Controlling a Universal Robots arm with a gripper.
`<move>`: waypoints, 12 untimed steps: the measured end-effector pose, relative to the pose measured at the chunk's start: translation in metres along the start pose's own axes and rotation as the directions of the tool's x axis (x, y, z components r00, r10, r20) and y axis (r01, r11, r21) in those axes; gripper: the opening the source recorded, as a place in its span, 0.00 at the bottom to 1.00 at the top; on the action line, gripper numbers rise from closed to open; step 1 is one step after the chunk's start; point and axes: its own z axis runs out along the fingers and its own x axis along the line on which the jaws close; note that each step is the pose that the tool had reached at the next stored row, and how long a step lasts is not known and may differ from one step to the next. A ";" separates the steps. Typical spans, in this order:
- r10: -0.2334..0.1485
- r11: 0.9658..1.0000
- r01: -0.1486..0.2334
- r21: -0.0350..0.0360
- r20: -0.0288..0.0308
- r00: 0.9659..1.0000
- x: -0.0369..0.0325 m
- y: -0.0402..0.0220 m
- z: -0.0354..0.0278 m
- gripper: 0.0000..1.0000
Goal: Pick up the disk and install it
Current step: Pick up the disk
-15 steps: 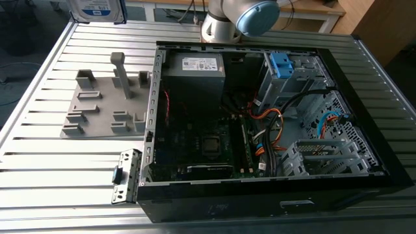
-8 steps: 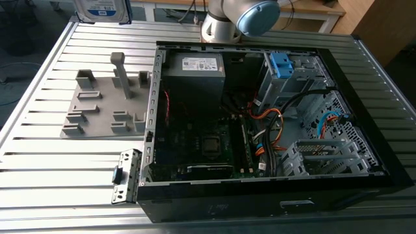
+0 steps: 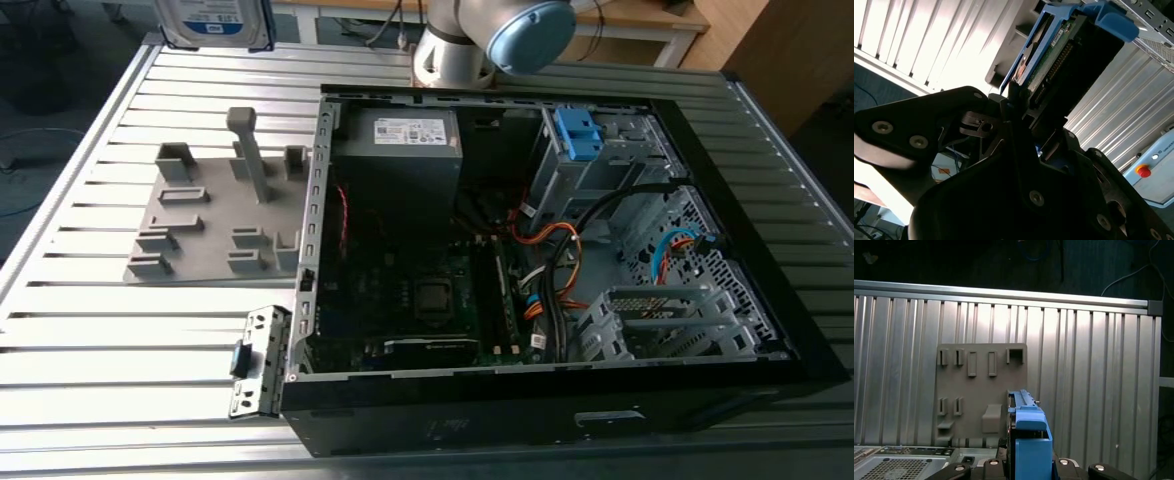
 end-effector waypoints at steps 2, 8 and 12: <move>0.000 1.000 0.000 0.000 0.000 1.000 0.0009 -0.0017 0.0000 0.36; 0.000 1.000 0.000 0.000 0.000 1.000 0.0035 -0.0094 -0.0002 0.36; 0.000 1.000 0.000 0.000 0.000 1.000 0.0046 -0.0148 -0.0002 0.36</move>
